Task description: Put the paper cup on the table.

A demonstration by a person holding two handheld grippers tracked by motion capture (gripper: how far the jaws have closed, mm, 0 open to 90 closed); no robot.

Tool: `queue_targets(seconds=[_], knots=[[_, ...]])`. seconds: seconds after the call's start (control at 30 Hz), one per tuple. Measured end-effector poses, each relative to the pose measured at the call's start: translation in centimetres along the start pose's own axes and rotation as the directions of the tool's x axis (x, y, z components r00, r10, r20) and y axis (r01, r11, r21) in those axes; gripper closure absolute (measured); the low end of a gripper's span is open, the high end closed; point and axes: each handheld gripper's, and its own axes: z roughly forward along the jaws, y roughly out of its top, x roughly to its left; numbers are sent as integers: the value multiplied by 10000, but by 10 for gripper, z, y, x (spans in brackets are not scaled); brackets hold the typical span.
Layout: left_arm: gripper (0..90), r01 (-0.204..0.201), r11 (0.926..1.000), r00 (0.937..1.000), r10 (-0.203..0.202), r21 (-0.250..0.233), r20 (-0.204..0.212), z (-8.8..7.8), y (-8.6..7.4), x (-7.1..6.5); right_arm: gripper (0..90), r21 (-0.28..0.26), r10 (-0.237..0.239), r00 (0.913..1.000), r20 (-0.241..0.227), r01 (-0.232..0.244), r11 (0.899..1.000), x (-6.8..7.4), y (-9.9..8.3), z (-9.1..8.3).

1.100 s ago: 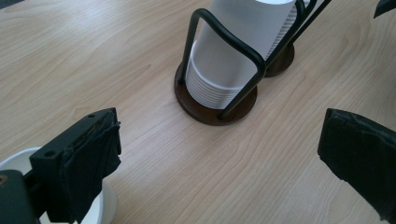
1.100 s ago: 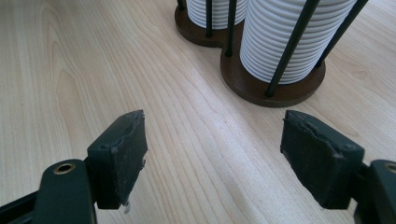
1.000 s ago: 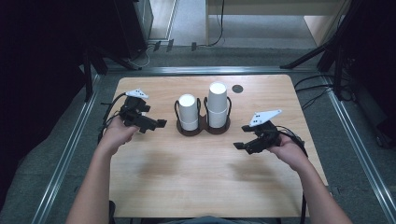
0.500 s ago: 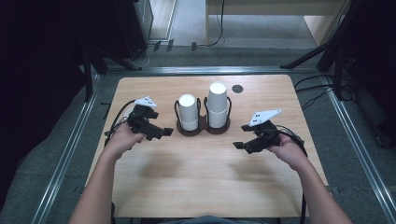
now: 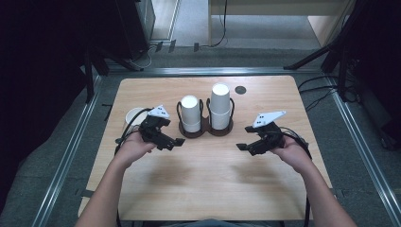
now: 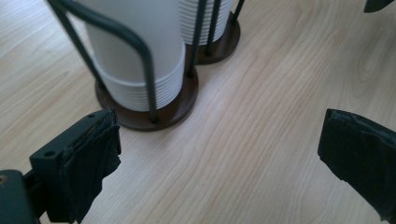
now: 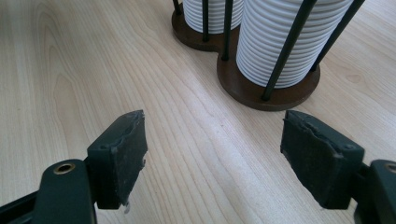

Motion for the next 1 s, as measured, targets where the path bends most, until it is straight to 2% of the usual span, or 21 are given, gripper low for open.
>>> queue_targets(seconds=[0.13, 0.27, 0.47, 0.57, 0.73, 1.0], knots=[[0, -352, 9992, 9993, 350, 171, 117, 9, 4, -11, 228, -89, -93, 10000, 0, 93, 9999, 1, 1, -1], [0, -404, 9990, 9987, 398, 179, 326, 15, 7, -19, 228, -167, -32, 10000, 37, 32, 9999, 2, 2, -2], [0, -745, 9971, 9961, 735, 184, 489, 21, 12, -32, 228, -212, -99, 9999, -47, 98, 9997, 7, 5, -2], [0, -904, 9957, 9950, 895, 191, 434, 24, 15, -37, 225, -169, -198, 9998, -54, 197, 9997, 11, 6, -1], [0, -775, 9970, 9960, 773, 25, 444, 31, 19, -44, 225, -230, -234, 9997, -95, 232, 9995, 15, 8, 0], [0, -876, 9960, 9947, 885, -203, 529, 42, 26, -52, 224, -184, -260, 9995, -182, 257, 9995, 21, 8, 1]])
